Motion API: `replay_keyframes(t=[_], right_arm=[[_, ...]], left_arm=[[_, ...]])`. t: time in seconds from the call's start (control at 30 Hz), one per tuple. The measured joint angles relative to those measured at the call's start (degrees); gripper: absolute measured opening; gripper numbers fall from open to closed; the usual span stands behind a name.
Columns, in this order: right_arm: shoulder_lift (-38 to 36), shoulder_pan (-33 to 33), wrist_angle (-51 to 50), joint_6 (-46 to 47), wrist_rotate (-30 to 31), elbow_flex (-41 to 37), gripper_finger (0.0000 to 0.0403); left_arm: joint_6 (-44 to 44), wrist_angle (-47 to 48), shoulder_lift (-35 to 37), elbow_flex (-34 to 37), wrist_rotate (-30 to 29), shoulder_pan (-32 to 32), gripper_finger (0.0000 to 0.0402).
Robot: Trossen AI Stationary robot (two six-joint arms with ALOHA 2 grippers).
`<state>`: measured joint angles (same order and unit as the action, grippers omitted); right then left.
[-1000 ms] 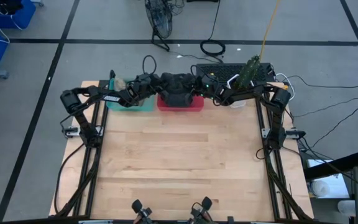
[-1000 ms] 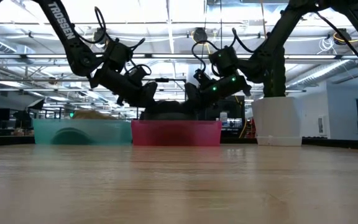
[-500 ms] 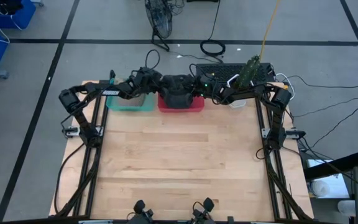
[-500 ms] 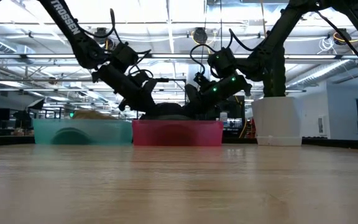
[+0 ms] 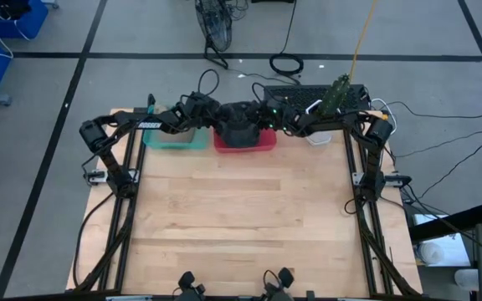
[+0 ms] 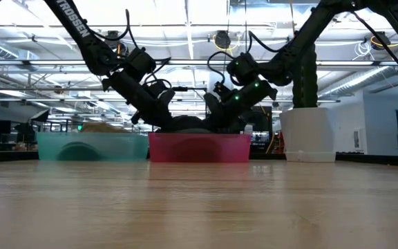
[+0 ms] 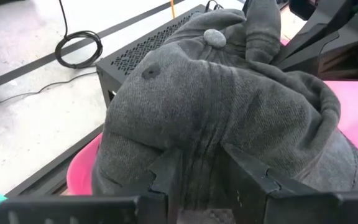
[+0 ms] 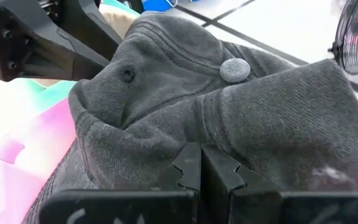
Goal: Pick & Place hat
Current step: Put the black cap into the red bin
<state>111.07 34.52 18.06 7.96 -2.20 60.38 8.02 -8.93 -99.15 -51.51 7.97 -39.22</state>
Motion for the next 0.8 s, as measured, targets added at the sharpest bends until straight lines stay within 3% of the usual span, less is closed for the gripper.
replay_keyframes(t=[0.2, 0.8], right_arm=[[0.00, 0.00, -3.94, 1.82, 0.09, -0.25, 0.0000], [-0.82, 0.09, 2.20, 2.90, -3.66, -4.89, 0.0000]], left_arm=[[-0.38, 1.15, -0.04, 0.02, -0.49, 0.00, 0.0113], [-3.58, -1.50, 1.07, 0.39, -0.53, 0.32, 0.0113]])
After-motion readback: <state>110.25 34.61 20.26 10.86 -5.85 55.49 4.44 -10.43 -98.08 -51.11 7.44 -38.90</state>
